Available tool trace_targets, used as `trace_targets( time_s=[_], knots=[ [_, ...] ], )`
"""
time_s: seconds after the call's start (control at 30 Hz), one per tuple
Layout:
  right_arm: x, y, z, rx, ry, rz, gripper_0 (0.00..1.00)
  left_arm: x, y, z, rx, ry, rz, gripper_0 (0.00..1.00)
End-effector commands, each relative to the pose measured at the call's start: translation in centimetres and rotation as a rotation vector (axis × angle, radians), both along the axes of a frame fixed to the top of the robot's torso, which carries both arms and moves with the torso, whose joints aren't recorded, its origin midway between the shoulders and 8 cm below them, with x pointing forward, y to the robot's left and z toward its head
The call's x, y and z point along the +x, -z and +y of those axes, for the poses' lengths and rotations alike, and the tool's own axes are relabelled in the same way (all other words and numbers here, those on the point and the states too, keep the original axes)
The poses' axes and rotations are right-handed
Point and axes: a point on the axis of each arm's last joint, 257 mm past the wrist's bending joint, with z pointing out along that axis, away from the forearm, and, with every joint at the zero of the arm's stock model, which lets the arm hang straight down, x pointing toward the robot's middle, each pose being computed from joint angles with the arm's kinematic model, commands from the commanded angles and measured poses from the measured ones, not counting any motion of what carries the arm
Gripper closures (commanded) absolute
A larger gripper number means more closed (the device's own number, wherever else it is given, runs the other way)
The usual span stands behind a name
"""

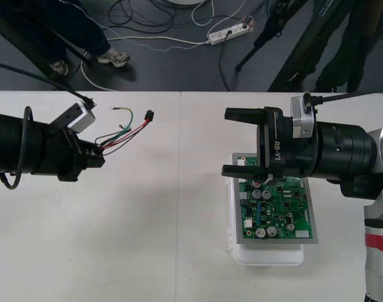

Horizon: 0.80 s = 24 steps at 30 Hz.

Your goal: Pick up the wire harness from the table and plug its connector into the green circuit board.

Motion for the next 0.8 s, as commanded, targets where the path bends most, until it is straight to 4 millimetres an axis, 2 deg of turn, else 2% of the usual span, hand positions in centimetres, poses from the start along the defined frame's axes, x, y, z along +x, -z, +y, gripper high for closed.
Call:
trace_targets(
  time_s=[0.03,0.33,0.8],
  knots=[
    [0.3,-1.3,-1.0,-0.007,0.008,-0.057,0.0,-0.3,-4.2,0.2,-0.002,0.057,-0.077,1.0],
    [0.3,-1.3,-0.8,-0.007,0.004,-0.056,0.0,-1.7,-6.8,-1.4,-0.111,0.129,-0.095,1.0],
    [0.2,-1.3,-0.8,-0.006,0.003,-0.054,0.0,-6.9,-10.9,-7.0,-0.341,0.333,-0.066,1.0]
  ],
)
